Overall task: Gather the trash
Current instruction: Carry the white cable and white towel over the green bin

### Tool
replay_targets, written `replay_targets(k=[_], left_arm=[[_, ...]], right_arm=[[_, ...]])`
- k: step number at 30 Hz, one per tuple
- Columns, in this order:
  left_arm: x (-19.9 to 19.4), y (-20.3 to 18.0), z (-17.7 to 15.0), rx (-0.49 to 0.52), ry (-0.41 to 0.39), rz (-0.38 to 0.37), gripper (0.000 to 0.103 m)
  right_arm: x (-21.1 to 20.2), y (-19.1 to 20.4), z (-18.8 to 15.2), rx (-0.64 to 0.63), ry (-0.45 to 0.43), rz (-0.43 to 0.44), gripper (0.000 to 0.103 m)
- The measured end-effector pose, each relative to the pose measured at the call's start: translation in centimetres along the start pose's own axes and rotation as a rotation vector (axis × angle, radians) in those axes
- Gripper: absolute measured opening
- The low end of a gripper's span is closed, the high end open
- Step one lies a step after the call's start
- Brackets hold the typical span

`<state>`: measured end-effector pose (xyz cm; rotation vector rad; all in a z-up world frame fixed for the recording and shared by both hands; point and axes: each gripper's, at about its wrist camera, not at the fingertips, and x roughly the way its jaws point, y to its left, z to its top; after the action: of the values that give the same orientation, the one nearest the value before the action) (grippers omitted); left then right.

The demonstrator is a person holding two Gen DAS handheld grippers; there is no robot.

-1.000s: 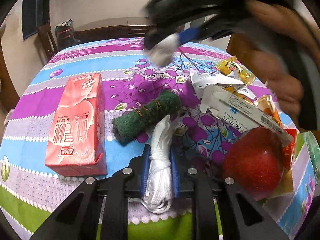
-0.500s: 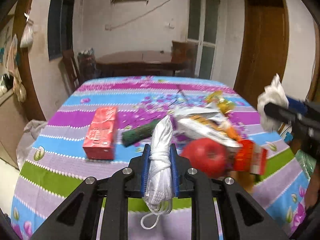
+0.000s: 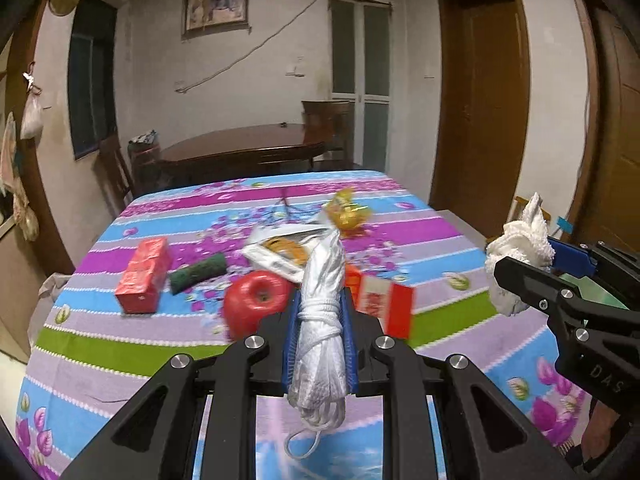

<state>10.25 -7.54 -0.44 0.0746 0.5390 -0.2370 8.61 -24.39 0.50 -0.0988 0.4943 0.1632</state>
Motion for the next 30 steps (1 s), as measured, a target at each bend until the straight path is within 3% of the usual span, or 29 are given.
replay_targets(k=[9,19,24,30], left_arm=[[-0.1,-7.4,1.9,0.07,-0.023,-0.12,0.021],[1.3,-19.2,3.9,0.163,-0.03,-0.294,0.021],[2.2,-25.2,4.1,0.211,-0.017,-0.398,0.021],[4.7,-31.8,3.1,0.251,0.065,-0.519,0.021]], right_arm=[[-3.8,-5.7,-0.9,0.04,-0.017,-0.104,0.041],[-8.3,-13.6,-3.1,0.088,0.008,-0.284,0.041],[-9.6,-17.6,-4.4,0.115,0.054,-0.37,0.041],[-9.6,-21.9,-6.6,0.152,0.151,-0.445,0.041]])
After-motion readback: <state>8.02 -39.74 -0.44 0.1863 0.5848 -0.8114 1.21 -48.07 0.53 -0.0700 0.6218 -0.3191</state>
